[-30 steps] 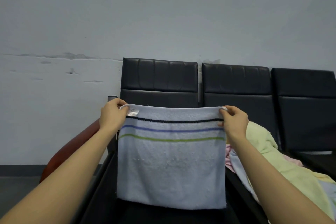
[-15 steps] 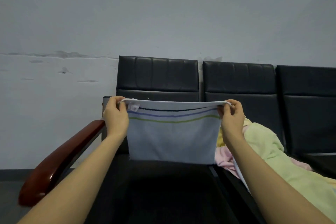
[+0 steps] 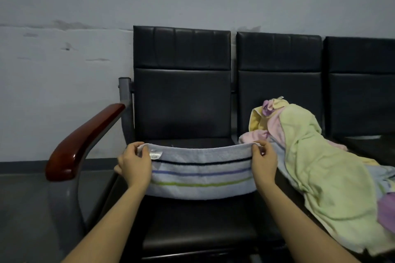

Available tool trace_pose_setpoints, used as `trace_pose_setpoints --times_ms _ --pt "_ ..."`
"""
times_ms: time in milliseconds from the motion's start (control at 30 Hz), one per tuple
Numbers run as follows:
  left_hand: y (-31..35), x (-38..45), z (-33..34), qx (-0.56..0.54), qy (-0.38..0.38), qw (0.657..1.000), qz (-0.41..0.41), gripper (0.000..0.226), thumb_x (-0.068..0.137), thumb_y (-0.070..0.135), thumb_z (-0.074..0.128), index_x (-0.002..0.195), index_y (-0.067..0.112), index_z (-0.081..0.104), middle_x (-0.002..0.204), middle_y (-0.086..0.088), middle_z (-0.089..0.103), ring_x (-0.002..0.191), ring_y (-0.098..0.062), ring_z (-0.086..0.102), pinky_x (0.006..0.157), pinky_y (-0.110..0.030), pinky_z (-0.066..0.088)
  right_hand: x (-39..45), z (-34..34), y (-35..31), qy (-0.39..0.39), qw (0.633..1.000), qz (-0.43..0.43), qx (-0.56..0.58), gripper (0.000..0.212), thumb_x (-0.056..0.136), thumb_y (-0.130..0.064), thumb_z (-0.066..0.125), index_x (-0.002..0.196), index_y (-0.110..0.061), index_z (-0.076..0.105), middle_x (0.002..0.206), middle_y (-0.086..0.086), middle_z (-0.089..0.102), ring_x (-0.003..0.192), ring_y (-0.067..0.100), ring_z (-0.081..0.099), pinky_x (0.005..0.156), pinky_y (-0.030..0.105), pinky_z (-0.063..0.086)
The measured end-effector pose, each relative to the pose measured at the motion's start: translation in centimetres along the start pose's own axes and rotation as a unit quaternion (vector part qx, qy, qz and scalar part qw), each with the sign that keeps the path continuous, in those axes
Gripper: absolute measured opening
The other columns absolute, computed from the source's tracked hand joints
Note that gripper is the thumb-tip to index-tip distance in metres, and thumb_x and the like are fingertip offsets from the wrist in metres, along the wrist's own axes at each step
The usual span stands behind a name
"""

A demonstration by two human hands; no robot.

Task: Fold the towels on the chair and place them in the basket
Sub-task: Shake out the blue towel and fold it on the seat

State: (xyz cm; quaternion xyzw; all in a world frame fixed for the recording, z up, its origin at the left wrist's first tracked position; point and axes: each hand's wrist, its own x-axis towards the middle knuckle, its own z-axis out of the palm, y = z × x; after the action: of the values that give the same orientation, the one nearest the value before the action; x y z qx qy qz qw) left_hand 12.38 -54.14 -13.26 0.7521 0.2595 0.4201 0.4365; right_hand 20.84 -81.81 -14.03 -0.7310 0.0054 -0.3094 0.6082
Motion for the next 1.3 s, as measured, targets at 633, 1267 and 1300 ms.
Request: trace_pose_setpoints --times_ms 633,1267,1300 --pt "-4.3 6.1 7.3 0.112 -0.038 0.993 0.019 0.016 0.093 0.015 0.05 0.099 0.011 0.064 0.101 -0.012 0.065 0.095 -0.03 0.056 0.093 -0.043 0.038 3.9 5.1 5.9 -0.067 0.99 0.085 -0.088 0.01 0.09 -0.011 0.054 0.088 -0.008 0.063 0.085 0.007 0.063 0.084 0.023 0.055 0.074 0.029 0.037" --pt "-6.2 1.4 13.1 0.371 -0.41 0.799 0.237 0.055 0.097 0.055 0.031 0.146 0.029 0.033 0.158 0.003 0.018 0.146 -0.018 0.01 0.115 -0.041 0.01 4.6 8.2 9.9 -0.139 0.886 -0.073 -0.435 0.041 0.089 -0.003 0.055 0.127 -0.016 0.054 0.129 0.013 0.047 0.116 0.034 0.042 0.096 0.042 0.03" --pt "-6.3 1.3 13.1 0.388 -0.427 0.785 0.225 0.059 0.097 0.057 0.027 0.149 0.03 0.026 0.16 0.004 0.013 0.147 -0.019 0.007 0.117 -0.042 0.008 4.2 8.3 9.4 -0.145 0.886 -0.093 -0.431 0.045 0.089 -0.006 0.057 0.133 -0.017 0.051 0.134 0.011 0.045 0.119 0.033 0.041 0.098 0.043 0.03"
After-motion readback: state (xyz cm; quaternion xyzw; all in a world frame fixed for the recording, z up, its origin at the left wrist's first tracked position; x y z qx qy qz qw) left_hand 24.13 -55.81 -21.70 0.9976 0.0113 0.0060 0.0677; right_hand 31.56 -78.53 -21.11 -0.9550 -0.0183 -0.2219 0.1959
